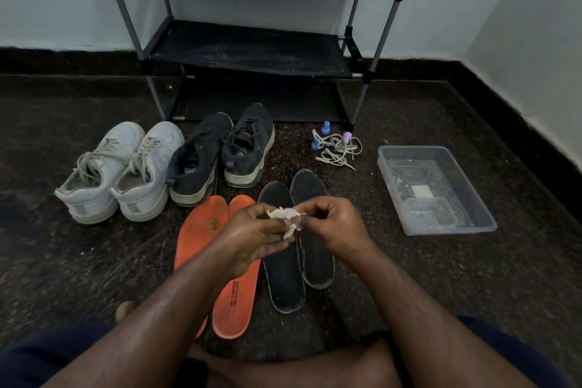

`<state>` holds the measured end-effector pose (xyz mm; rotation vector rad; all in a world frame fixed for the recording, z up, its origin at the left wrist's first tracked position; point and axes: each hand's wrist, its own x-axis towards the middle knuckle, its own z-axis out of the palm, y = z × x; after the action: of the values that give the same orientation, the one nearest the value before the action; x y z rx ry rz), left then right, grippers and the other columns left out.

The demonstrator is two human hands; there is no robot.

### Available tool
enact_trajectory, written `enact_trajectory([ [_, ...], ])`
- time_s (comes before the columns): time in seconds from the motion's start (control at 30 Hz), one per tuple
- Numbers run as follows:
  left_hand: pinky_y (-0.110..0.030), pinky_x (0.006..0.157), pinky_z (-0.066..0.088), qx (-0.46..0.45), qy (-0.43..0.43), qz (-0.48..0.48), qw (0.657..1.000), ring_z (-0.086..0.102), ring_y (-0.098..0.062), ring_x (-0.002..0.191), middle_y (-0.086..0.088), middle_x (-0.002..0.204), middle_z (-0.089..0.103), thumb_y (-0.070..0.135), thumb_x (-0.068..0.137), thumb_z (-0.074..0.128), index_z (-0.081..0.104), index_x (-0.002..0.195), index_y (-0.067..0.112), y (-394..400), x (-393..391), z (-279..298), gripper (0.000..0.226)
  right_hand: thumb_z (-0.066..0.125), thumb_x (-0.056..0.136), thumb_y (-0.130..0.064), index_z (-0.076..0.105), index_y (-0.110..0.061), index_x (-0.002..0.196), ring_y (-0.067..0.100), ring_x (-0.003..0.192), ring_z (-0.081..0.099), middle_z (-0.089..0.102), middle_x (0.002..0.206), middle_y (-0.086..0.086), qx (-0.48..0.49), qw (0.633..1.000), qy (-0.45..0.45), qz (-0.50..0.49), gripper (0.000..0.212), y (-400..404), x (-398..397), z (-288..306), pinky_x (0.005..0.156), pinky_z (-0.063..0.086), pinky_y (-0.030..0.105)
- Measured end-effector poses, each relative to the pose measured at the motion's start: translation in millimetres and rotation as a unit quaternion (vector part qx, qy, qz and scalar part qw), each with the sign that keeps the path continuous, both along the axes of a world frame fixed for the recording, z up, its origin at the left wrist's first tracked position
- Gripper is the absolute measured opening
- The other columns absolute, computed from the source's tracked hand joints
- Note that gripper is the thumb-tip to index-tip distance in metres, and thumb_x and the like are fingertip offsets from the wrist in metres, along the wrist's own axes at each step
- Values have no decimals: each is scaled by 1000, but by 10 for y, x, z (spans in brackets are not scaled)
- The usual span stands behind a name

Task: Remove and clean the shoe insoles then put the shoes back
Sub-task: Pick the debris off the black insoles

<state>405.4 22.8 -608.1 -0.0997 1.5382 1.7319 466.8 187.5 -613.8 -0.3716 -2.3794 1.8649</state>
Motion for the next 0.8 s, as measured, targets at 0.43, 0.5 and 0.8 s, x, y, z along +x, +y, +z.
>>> enact_trajectory([
  [0.43, -43, 96, 55, 32, -73, -47, 996, 71, -28, 106, -14, 116, 72, 56, 98, 46, 62, 124, 8, -16, -53, 57, 57, 71, 86, -29, 69, -22, 121, 0, 102, 60, 68, 115, -10, 270, 963, 5, 17, 35, -71, 14, -7, 86, 43, 7],
  [0.5, -44, 94, 56, 9, -59, -61, 996, 71, -28, 105, -12, 115, 73, 61, 98, 41, 65, 121, 12, -14, -54, 58, 59, 69, 87, -20, 72, -27, 113, -4, 93, 64, 72, 105, -13, 218, 975, 2, -28, 26, -17, 2, -17, 82, 47, 8],
  [0.8, -36, 76, 60, -83, -5, -16, 996, 70, -24, 86, -8, 96, 68, 31, 99, 59, 66, 116, 11, 32, 23, -114, 28, 71, 81, -17, 75, -28, 80, 12, 74, 70, 75, 80, -7, 145, 972, -108, -149, 12, 685, -39, -80, 75, 57, 33],
])
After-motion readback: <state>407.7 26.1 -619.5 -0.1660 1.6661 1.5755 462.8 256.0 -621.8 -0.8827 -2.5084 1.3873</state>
